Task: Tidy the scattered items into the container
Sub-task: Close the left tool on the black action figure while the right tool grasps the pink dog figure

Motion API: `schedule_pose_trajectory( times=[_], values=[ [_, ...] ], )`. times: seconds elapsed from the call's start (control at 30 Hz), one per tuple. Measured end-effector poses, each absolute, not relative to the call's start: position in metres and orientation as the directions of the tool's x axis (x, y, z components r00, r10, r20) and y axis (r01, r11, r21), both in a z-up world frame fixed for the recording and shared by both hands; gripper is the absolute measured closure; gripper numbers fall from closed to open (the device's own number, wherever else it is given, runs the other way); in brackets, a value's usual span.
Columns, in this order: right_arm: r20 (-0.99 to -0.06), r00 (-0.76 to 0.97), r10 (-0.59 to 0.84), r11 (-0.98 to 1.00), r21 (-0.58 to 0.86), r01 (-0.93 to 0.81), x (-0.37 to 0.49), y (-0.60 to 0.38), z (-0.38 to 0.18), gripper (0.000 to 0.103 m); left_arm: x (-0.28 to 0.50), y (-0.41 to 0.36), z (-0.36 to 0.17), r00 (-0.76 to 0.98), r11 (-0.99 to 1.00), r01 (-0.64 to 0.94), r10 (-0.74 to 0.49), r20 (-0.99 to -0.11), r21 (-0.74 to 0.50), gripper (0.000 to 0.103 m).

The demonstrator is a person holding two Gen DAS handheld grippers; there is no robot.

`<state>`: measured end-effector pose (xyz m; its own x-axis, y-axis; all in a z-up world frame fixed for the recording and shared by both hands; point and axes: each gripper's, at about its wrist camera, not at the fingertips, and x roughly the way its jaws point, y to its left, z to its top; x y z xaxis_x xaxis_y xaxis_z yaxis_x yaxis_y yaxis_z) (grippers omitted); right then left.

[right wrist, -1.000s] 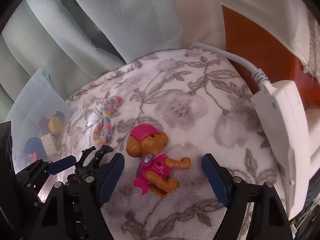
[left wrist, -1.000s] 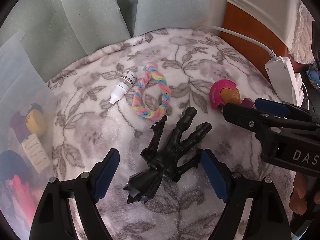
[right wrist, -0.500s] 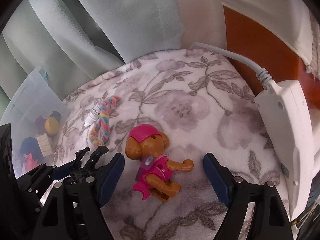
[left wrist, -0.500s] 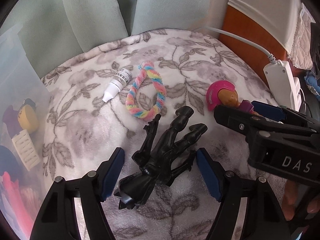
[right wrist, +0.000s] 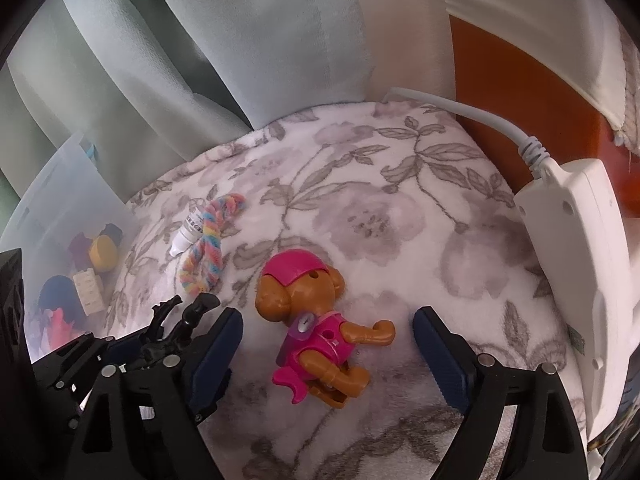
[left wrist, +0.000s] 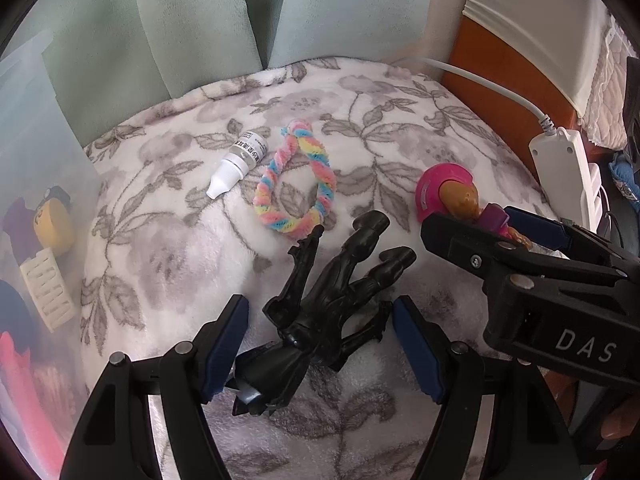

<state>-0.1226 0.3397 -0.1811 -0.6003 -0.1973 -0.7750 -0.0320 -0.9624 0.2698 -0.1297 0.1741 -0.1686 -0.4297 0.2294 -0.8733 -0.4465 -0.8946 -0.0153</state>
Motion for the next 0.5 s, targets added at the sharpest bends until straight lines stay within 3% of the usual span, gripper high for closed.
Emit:
schedule_pose_trajectory(
  times=[0.23,0.37,0.5],
  values=[
    [-0.788,-0.594,-0.163,-0.974,0.223,-0.029,-0.123,0.334,-0.181,0.015,-0.128,0.175,-0.168,-0.439,-0.891,-0.454,0.223,-0.87,0.001,0.03],
    [-0.798,-0.594,-0.105,-0.985,0.164,-0.046,-0.122,0.331,-0.181,0.029,-0.123,0.177,-0.167,-0.452,-0.883,-0.468,0.221,-0.864,0.019,0.045],
    [-0.803,-0.59,-0.09,-0.984,0.163,-0.071,-0.12,0.337,-0.179,0.041,-0.119,0.181,-0.165,-0.458,-0.876,-0.481,0.215,-0.863,0.037,0.053]
  ],
)
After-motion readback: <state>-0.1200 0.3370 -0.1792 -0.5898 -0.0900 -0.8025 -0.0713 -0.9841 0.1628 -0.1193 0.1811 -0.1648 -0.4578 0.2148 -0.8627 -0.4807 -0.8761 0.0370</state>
